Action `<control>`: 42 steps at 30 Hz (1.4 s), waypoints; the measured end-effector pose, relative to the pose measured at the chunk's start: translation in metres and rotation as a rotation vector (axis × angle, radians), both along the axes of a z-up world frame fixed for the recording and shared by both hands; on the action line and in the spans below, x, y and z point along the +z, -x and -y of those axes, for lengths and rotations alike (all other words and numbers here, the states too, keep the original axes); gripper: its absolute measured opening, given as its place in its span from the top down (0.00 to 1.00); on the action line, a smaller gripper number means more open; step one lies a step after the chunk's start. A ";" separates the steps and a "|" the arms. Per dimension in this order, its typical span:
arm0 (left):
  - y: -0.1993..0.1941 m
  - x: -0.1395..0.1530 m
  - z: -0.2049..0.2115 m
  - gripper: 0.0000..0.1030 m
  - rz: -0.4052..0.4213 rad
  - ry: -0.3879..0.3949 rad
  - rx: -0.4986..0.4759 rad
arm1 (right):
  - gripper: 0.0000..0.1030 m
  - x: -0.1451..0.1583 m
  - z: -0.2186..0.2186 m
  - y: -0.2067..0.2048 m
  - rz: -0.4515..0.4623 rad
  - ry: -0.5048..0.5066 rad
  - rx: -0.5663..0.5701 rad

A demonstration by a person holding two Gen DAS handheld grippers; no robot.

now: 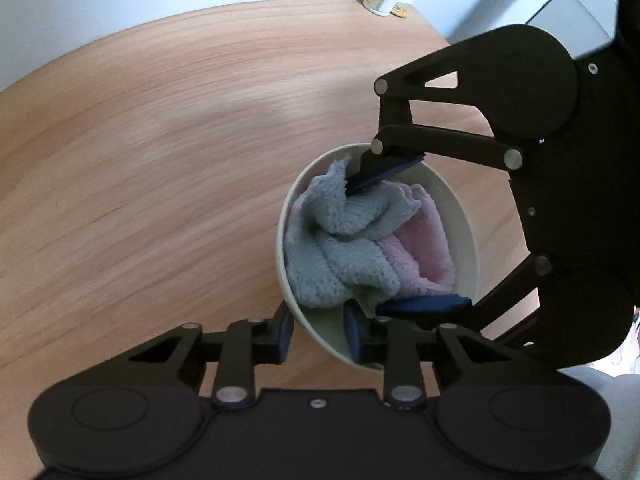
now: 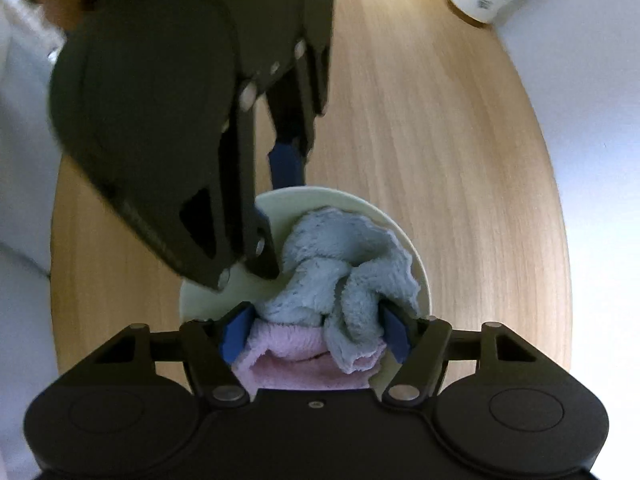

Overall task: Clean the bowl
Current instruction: 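Lift the cloths out of the bowl with the right gripper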

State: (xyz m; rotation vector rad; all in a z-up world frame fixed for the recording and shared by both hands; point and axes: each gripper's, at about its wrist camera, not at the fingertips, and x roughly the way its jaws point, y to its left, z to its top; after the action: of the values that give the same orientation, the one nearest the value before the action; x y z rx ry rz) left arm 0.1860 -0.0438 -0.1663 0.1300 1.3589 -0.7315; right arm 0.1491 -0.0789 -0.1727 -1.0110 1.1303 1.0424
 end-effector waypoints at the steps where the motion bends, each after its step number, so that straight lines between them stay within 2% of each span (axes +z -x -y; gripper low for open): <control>1: 0.000 0.000 -0.001 0.74 -0.003 0.004 -0.004 | 0.31 0.000 0.000 -0.001 -0.005 -0.004 -0.015; 4: 0.001 -0.001 -0.001 0.74 -0.008 0.010 -0.007 | 0.37 -0.001 0.001 -0.004 -0.014 -0.013 -0.070; 6: 0.000 -0.001 0.001 0.74 -0.008 0.013 -0.009 | 0.45 -0.001 0.002 -0.004 -0.026 -0.013 -0.103; 8: -0.004 -0.003 0.002 0.74 -0.010 0.012 -0.005 | 0.47 -0.001 0.002 -0.002 -0.015 -0.008 -0.127; 11: -0.005 -0.002 0.005 0.74 -0.009 0.004 0.007 | 0.57 0.003 0.003 -0.002 0.005 -0.011 -0.173; 12: -0.005 -0.002 0.004 0.74 -0.012 0.003 0.013 | 0.63 0.007 0.005 -0.004 0.005 -0.021 -0.214; 15: -0.006 -0.003 0.003 0.74 -0.014 -0.006 0.035 | 0.66 0.018 0.016 -0.010 0.026 -0.043 -0.305; 20: -0.007 -0.004 0.011 0.74 0.007 -0.030 0.047 | 0.67 0.046 0.044 -0.017 0.016 -0.156 -0.478; 24: -0.012 -0.011 0.010 0.74 -0.056 -0.003 0.114 | 0.67 0.076 0.078 -0.022 -0.004 -0.322 -0.669; 29: -0.017 -0.015 0.009 0.75 -0.089 -0.005 0.161 | 0.67 0.101 0.137 -0.020 -0.021 -0.516 -0.916; 32: -0.019 -0.019 0.008 0.79 -0.111 0.005 0.196 | 0.67 0.102 0.169 -0.019 -0.036 -0.577 -1.024; 36: -0.021 -0.025 0.006 0.86 -0.097 -0.012 0.217 | 0.67 0.088 0.207 -0.007 -0.074 -0.621 -1.161; 42: -0.016 -0.019 -0.007 0.90 -0.107 0.030 0.325 | 0.67 0.074 0.217 0.013 -0.107 -0.637 -1.195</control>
State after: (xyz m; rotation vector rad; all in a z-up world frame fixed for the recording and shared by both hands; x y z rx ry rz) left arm 0.2017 -0.0371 -0.1849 -0.1537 1.4268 -0.4900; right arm 0.1361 -0.2957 -0.0984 0.2779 1.1037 0.3859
